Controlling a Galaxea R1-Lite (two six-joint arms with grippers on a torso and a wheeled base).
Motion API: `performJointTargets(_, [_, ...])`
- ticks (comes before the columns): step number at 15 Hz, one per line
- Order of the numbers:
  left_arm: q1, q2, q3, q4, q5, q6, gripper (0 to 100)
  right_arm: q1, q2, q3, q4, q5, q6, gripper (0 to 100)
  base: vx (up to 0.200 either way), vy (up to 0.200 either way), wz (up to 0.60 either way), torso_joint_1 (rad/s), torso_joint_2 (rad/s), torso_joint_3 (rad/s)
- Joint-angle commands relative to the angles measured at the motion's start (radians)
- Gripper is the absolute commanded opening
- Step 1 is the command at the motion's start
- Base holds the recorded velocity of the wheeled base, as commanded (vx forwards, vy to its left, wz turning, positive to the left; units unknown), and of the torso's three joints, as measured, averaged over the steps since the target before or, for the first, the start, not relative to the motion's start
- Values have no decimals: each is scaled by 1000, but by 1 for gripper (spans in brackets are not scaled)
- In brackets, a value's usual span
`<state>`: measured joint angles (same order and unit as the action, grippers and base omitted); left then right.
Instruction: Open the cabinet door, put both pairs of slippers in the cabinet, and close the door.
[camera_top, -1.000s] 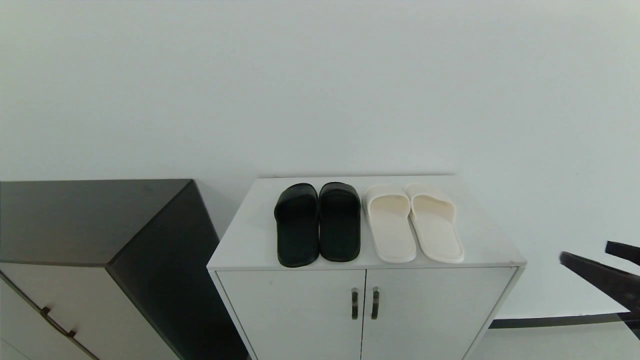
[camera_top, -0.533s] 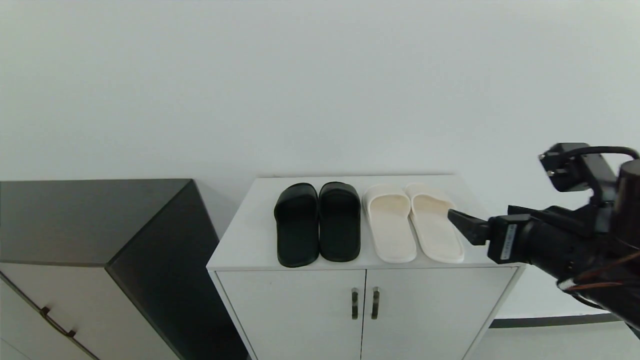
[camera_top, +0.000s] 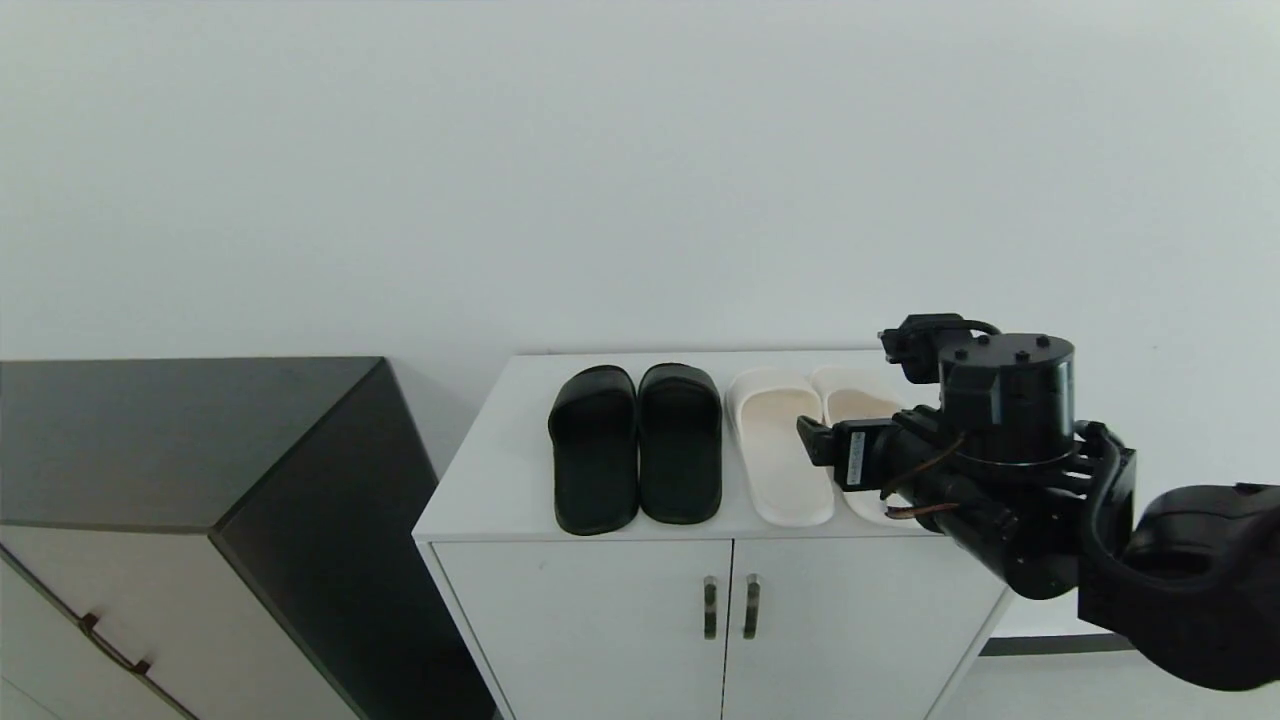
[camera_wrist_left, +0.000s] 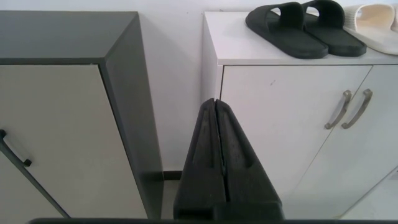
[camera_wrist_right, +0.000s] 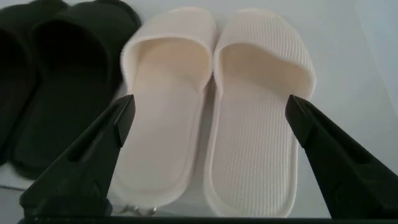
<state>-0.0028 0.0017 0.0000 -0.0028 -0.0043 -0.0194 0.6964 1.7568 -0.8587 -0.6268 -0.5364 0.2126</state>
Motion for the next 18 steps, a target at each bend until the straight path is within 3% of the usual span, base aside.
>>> performJointTargets(1, [0,1,0,0,0,1,0,-34,90,-25,-11,4,1,100,0,0,0,0,0,0])
performJointTargets(4, [0,1,0,0,0,-1,0,-48,145,-34,-79,6,-5,100,0,0,0,0,0,0])
performJointTargets(18, [0,1,0,0,0,-2,0,-113,366,-295,-83,58,-41,100,0,0,0,0,0,0])
